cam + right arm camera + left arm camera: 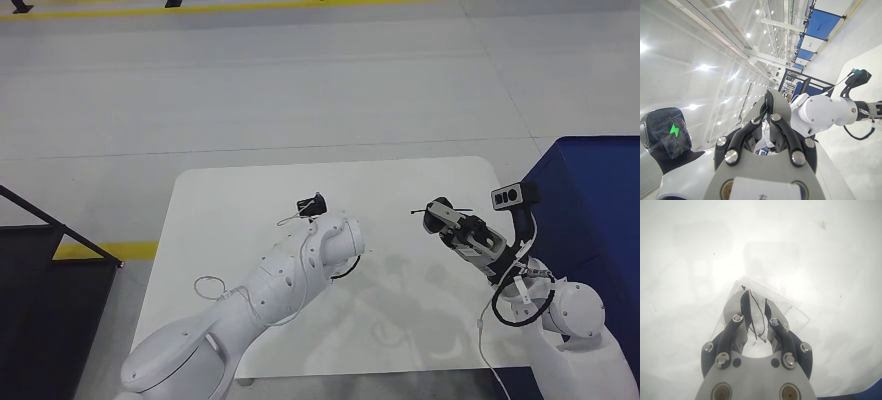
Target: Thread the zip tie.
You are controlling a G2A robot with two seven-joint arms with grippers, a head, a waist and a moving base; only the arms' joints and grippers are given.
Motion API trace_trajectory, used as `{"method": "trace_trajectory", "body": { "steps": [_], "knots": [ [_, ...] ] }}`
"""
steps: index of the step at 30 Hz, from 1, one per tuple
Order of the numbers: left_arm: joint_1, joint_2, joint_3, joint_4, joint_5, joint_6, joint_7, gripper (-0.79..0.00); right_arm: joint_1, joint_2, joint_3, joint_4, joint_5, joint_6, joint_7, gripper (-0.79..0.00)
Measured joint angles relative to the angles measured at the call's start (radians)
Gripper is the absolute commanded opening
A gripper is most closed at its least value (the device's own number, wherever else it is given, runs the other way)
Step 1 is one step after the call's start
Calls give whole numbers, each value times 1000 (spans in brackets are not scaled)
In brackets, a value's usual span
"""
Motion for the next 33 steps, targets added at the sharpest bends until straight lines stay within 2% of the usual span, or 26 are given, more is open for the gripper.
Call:
{"method": "trace_trajectory", "body": {
  "steps": [19, 29, 33],
  "knots": [
    [-96, 17, 140, 39, -174, 0, 0, -579, 0, 0, 0, 0, 0, 0, 0, -785],
    [-151, -9, 241, 123, -291, 0, 0, -585, 0, 0, 0, 0, 0, 0, 0, -785],
    [-155, -25, 245, 147, -307, 0, 0, -616, 0, 0, 0, 0, 0, 0, 0, -785]
  ]
}}
